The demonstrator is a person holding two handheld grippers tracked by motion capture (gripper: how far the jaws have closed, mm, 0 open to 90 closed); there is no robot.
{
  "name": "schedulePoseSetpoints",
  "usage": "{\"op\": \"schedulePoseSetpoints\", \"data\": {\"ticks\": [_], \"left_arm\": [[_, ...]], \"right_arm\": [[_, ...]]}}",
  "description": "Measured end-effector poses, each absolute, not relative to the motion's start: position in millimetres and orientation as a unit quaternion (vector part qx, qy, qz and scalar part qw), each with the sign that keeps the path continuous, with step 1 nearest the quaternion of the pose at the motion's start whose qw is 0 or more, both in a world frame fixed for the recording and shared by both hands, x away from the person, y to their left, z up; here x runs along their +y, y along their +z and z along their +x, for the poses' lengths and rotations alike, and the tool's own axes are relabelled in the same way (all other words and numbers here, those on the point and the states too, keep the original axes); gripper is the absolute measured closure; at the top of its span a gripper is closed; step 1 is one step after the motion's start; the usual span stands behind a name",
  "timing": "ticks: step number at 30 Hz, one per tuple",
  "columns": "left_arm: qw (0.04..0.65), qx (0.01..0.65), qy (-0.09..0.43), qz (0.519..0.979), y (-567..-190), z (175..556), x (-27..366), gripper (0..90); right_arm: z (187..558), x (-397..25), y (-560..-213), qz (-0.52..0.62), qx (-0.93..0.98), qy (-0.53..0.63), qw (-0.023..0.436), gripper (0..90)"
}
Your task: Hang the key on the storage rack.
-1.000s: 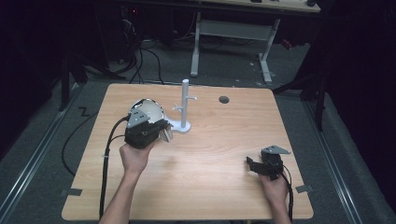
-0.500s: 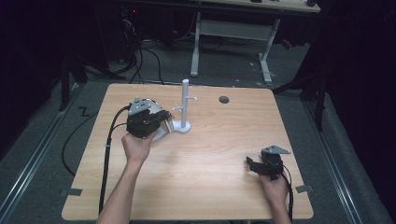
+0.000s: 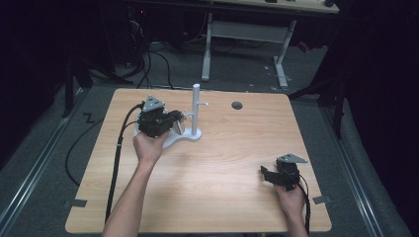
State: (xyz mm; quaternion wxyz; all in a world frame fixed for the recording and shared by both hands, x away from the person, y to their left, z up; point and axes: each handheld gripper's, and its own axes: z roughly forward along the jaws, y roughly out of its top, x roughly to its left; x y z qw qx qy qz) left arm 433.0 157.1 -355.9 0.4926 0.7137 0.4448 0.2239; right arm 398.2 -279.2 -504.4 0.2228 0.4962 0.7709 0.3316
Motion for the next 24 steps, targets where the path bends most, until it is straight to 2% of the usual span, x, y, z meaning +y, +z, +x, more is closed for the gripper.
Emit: {"op": "schedulePoseSetpoints", "data": {"ticks": [24], "left_arm": [[0.474,0.456,0.249,0.711,-357,451,153,85.3]], "right_arm": [[398,-279,-504,0.495,0.772,0.332,0.223,28.9]]}}
